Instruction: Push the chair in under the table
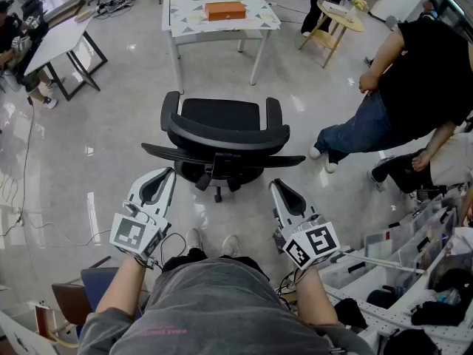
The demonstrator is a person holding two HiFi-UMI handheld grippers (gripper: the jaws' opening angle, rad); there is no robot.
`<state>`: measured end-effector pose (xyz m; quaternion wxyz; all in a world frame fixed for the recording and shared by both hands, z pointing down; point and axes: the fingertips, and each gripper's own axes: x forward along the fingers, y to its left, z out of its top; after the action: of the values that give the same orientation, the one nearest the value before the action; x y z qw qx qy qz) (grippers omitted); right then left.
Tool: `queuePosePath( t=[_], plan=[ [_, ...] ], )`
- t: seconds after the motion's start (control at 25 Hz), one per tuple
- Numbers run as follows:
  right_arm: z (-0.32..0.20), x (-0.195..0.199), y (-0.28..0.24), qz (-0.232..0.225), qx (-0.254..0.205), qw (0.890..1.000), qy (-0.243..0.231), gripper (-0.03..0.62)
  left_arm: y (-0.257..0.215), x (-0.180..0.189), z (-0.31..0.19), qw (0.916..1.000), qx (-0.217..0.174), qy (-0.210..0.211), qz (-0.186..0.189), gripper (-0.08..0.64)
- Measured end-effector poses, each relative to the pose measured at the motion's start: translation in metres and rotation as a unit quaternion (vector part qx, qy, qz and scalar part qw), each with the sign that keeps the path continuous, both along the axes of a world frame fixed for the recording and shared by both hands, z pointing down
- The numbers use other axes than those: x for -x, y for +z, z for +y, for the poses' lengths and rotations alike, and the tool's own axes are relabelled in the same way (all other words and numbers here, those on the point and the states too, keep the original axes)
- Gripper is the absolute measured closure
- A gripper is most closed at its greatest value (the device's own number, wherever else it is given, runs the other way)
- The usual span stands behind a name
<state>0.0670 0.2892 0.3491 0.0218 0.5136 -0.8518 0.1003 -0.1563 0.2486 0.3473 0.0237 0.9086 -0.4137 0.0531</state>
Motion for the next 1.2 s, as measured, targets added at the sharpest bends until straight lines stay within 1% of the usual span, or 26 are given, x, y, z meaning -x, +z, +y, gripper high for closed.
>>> queuePosePath(
  t=[0.12, 0.24, 0.32, 0.88, 1.0, 1.2],
  plan=[
    [-0.003, 0.003, -0.001, -0.002, -0.001, 1.000, 0.004, 0.559, -0.001, 0.002, -0.004, 1.0000, 0.000, 0.000, 0.002, 0.546],
    [-0.007, 0.005, 0.001, -0.002, 0.000, 1.000, 0.007, 0.565, -0.004, 0.007, -0.012, 0.9999, -0.005, -0.013, 0.005, 0.546],
    [-0.009, 0.006, 0.002, -0.001, 0.000, 1.000, 0.008, 0.565, -0.001, 0.010, -0.015, 0.9999, -0.001, -0.015, 0.004, 0.546],
    [-0.019, 0.006, 0.005, -0.003, 0.007, 1.000, 0.018, 0.565, 0.005, 0.012, -0.020, 0.9999, 0.012, -0.008, -0.004, 0.546],
    [-0.019, 0.005, 0.006, -0.004, 0.008, 1.000, 0.020, 0.565, 0.004, 0.009, -0.018, 1.0000, 0.007, 0.002, 0.000, 0.546],
    [-0.020, 0.002, 0.007, -0.005, 0.008, 1.000, 0.025, 0.565, 0.004, 0.009, -0.020, 1.0000, 0.008, -0.005, -0.002, 0.546]
  ],
)
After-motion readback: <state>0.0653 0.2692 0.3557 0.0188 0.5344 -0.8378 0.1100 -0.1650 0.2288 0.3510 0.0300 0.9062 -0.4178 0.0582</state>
